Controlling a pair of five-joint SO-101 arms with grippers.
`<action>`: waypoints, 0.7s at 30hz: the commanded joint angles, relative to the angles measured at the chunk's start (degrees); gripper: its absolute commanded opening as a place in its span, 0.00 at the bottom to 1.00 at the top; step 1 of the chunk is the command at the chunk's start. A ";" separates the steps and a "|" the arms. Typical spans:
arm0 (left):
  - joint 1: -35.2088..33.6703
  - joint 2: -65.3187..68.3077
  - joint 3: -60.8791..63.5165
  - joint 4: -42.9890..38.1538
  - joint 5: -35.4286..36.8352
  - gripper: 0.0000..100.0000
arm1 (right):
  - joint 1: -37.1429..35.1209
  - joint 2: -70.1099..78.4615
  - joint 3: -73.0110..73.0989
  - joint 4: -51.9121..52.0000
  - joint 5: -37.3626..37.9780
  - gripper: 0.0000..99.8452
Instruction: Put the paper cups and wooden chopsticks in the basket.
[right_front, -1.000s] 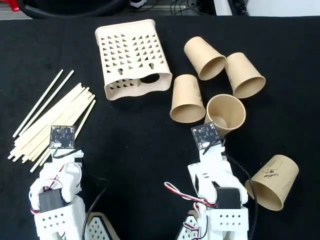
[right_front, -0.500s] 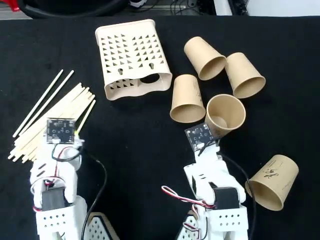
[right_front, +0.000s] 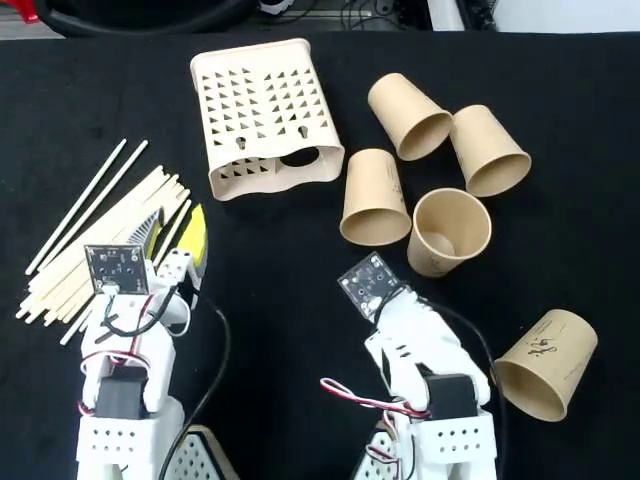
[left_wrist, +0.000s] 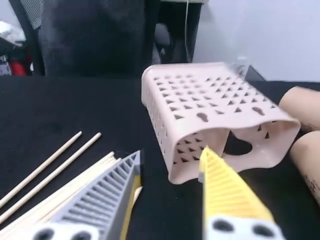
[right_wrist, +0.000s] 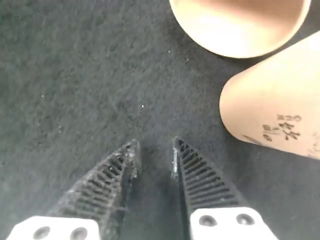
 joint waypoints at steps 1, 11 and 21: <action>0.84 4.40 0.66 -4.92 0.44 0.20 | -0.70 -2.95 -0.40 0.26 0.79 0.12; 1.10 43.25 -19.82 -7.74 1.23 0.20 | -0.44 -2.95 -0.40 0.44 0.79 0.12; 0.66 78.86 -32.40 -24.62 6.86 0.24 | -0.62 -2.95 -0.40 0.53 0.97 0.12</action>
